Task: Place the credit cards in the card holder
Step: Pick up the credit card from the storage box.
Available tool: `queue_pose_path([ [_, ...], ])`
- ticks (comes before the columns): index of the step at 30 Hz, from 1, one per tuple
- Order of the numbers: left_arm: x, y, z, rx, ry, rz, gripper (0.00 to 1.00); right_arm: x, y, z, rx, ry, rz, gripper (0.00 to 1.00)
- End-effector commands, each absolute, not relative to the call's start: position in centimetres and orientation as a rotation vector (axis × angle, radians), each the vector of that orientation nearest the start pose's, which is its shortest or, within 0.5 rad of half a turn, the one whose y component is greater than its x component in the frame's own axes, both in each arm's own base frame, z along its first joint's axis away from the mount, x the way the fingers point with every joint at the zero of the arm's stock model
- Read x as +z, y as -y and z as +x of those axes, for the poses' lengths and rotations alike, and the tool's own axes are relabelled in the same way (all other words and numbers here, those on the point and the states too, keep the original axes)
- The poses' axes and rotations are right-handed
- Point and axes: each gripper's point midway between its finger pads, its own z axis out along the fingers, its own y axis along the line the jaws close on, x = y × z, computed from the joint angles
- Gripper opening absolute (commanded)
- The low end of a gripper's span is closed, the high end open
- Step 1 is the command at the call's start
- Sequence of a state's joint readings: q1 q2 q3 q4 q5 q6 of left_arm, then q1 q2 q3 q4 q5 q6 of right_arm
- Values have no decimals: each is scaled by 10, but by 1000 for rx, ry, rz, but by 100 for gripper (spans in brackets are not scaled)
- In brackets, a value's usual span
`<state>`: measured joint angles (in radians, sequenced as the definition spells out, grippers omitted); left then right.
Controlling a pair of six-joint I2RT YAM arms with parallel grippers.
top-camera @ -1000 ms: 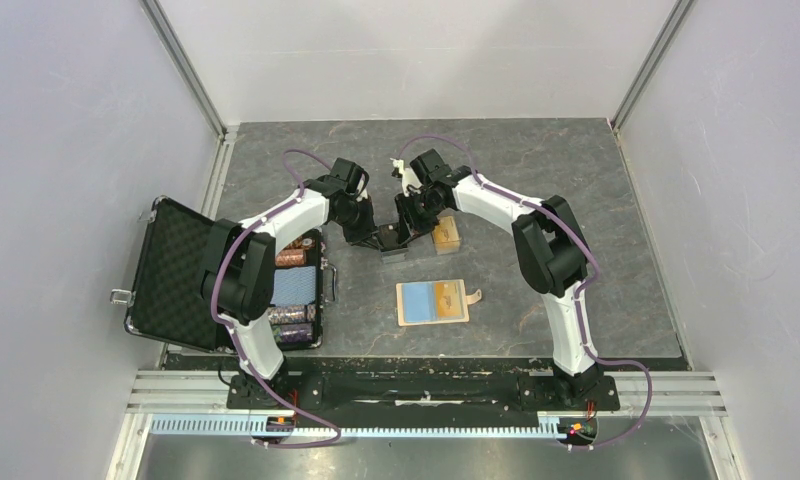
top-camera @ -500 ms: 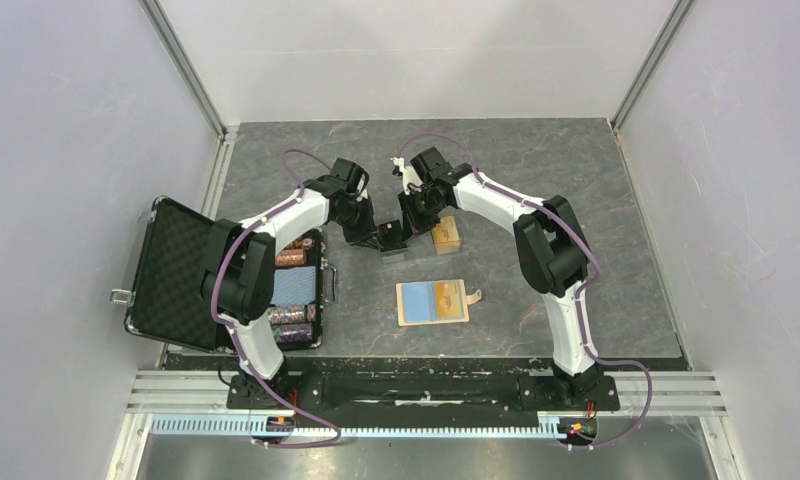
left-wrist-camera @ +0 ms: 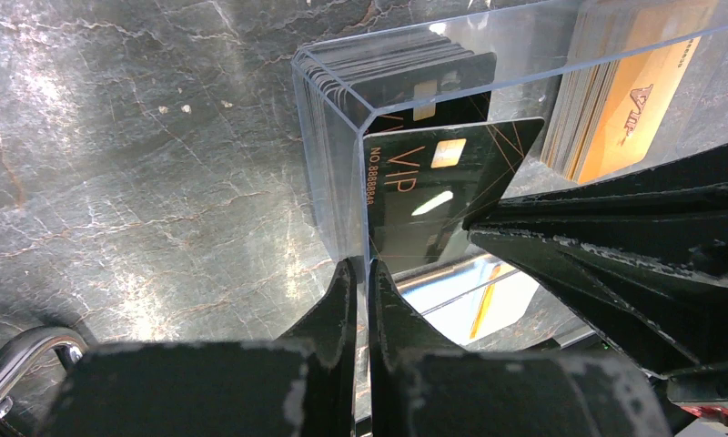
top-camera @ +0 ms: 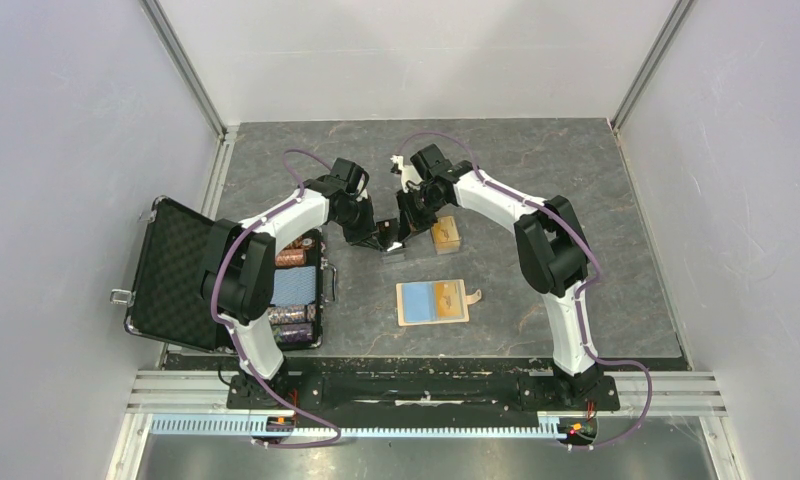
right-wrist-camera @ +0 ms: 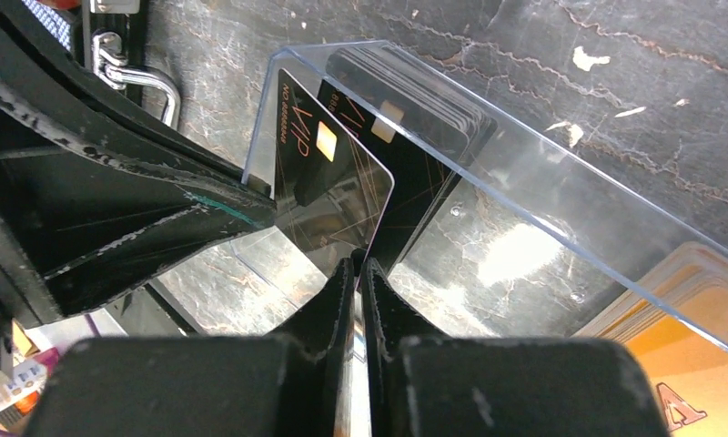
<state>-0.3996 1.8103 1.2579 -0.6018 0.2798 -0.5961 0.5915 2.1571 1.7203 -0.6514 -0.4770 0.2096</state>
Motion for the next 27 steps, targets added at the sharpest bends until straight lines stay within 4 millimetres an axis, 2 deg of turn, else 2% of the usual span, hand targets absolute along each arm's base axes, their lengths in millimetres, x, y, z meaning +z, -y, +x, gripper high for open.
queue_pose_path([
  [1, 55, 216, 324, -629, -2860, -118, 2, 96, -363, 346, 1058, -2591, -675, 7],
  [7, 53, 215, 323, -625, -2865, -123, 2, 85, -365, 341, 1101, -2619, -656, 19],
  [13, 53, 214, 322, -622, -2866, -122, 2, 83, -372, 343, 1156, -2610, -607, 24],
  [15, 53, 215, 322, -620, -2865, -122, 2, 78, -373, 344, 1158, -2620, -591, 22],
  [16, 53, 214, 323, -619, -2865, -125, 2, 76, -373, 346, 1154, -2623, -587, 18],
  [18, 53, 214, 323, -616, -2863, -126, 2, 73, -372, 347, 1137, -2638, -574, 3],
  [19, 54, 214, 324, -613, -2860, -127, 2, 73, -370, 349, 1126, -2642, -567, 0],
  [27, 57, 216, 329, -624, -2843, -153, 2, 90, -361, 360, 1092, -2602, -555, 0],
])
